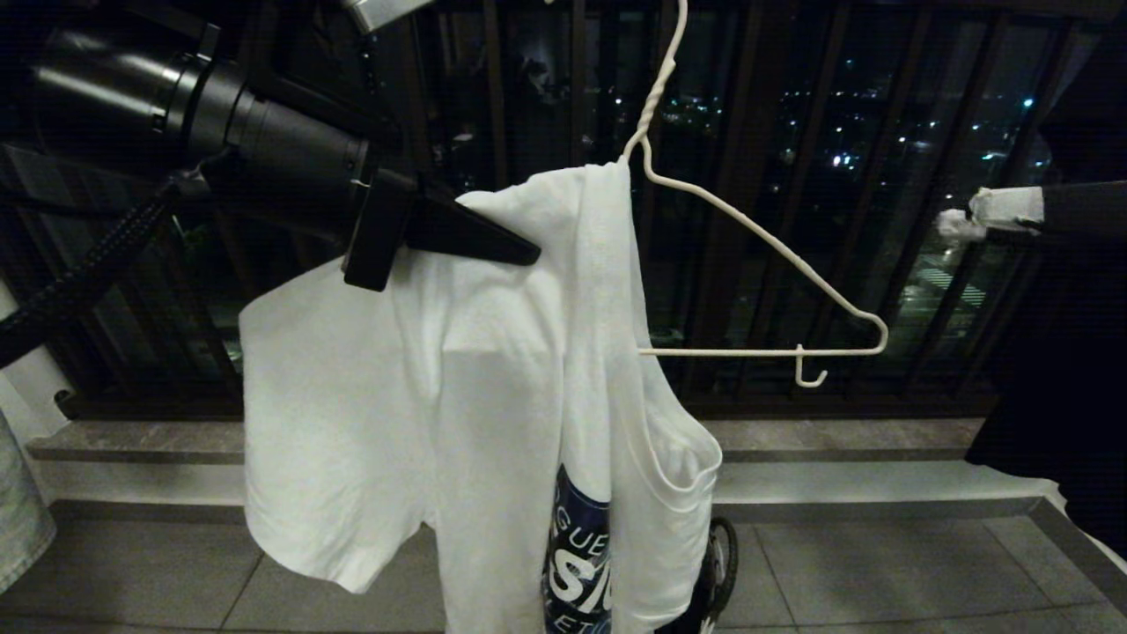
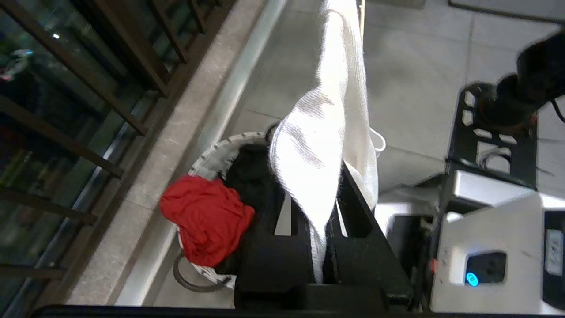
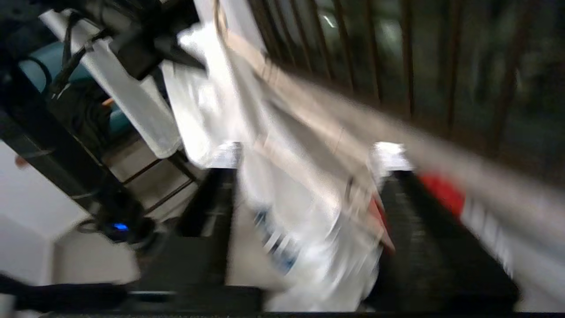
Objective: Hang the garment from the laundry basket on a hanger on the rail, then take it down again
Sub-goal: Hang the clothes on the clothes rack
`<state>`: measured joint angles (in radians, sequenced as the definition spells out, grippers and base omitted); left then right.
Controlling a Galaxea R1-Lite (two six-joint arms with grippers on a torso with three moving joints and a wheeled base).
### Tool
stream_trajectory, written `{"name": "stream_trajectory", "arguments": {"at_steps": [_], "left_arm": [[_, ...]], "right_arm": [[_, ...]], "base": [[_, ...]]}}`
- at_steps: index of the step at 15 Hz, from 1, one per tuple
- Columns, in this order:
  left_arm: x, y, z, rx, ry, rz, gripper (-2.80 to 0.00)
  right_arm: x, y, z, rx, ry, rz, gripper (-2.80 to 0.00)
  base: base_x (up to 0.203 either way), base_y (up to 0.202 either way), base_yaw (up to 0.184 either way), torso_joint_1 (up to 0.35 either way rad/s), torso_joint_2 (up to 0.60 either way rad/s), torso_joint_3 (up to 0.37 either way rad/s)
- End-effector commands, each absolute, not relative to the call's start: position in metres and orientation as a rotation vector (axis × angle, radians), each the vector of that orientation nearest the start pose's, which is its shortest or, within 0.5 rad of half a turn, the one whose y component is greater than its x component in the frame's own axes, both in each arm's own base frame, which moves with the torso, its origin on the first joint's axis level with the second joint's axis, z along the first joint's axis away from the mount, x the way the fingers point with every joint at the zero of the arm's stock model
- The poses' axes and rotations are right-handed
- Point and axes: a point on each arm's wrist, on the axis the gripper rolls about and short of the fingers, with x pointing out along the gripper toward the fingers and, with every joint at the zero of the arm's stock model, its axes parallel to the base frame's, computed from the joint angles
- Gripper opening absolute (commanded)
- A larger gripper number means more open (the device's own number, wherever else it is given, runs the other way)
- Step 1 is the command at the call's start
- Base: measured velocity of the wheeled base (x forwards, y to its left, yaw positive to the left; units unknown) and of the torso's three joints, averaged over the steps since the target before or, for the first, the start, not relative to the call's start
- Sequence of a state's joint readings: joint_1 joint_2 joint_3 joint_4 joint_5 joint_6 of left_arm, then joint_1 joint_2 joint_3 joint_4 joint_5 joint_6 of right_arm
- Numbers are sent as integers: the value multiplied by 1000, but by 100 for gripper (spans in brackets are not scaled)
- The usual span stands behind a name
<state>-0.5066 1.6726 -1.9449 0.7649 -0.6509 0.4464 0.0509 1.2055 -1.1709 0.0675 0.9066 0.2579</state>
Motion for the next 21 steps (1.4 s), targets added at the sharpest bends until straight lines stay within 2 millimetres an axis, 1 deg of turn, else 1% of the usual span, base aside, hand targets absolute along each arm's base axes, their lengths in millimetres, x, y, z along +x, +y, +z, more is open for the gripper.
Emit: {"name": "stream_trajectory", "arguments": {"at_steps": [1,2,3,4,5,8,9,12,13,14,17,18,21], "left_arm": [[228,-142,373,324,253,-1223,-280],[229,-143,373,313,246,-1219,-280],[231,-144,373,311,245,-1218,-280],[230,-143,373,308,247,-1218,-280],[231,-144,373,299,252,-1216,-280],[228,-144,375,293,246,-1218,-280],[228,-143,377,293,235,-1217,-280],[224,-144,379,292,222,-1222,-280],[224,-144,381,291,208,-1222,-280],[224,-144,383,283,196,-1218,-280],[220,-142,387,267,183,-1210,-280],[221,-142,387,268,183,-1210,-280],[219,-142,387,268,182,-1208,-280]], "right_arm": [[118,23,338,332,323,870,-280],[110,22,332,359,387,835,-280],[107,22,325,384,456,793,-280],[109,22,316,404,514,768,-280],[115,23,305,429,573,750,-280],[146,27,283,500,715,685,-280],[157,28,277,525,733,670,-280],[191,35,265,630,704,634,-280],[195,43,261,649,717,626,-280],[196,55,258,654,729,617,0],[200,89,252,670,699,505,0],[201,98,251,683,697,477,0],[207,114,247,709,677,357,0]], "base": [[0,0,0,0,0,0],[0,0,0,0,0,0],[0,0,0,0,0,0],[0,0,0,0,0,0],[0,0,0,0,0,0],[0,0,0,0,0,0],[0,0,0,0,0,0],[0,0,0,0,0,0],[0,0,0,0,0,0],[0,0,0,0,0,0],[0,0,0,0,0,0],[0,0,0,0,0,0],[0,0,0,0,0,0]]}}
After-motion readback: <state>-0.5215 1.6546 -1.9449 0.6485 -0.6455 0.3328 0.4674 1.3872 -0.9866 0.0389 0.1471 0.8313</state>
